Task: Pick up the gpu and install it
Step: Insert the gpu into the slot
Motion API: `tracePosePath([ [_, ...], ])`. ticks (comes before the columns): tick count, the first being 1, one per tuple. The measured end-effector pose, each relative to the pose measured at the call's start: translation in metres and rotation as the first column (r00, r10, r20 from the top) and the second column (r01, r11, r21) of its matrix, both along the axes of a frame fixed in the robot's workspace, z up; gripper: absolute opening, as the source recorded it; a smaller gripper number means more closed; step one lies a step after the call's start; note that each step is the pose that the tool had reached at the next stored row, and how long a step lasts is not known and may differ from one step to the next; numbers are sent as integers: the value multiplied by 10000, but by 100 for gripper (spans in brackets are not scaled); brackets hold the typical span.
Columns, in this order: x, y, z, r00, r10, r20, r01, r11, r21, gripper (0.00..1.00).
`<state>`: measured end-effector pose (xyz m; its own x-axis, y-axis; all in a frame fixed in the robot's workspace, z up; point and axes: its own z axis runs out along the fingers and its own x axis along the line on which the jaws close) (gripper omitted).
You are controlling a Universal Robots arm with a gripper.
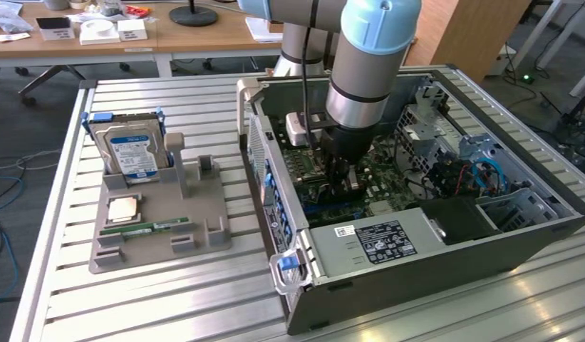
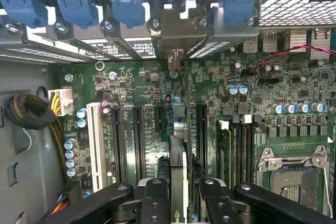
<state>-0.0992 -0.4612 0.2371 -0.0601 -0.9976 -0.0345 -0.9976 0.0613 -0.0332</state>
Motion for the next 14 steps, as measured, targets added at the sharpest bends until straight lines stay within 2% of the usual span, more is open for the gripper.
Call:
tracePosePath([
  [14, 0, 0, 0, 10000, 0, 1, 0, 10000, -1, 26],
])
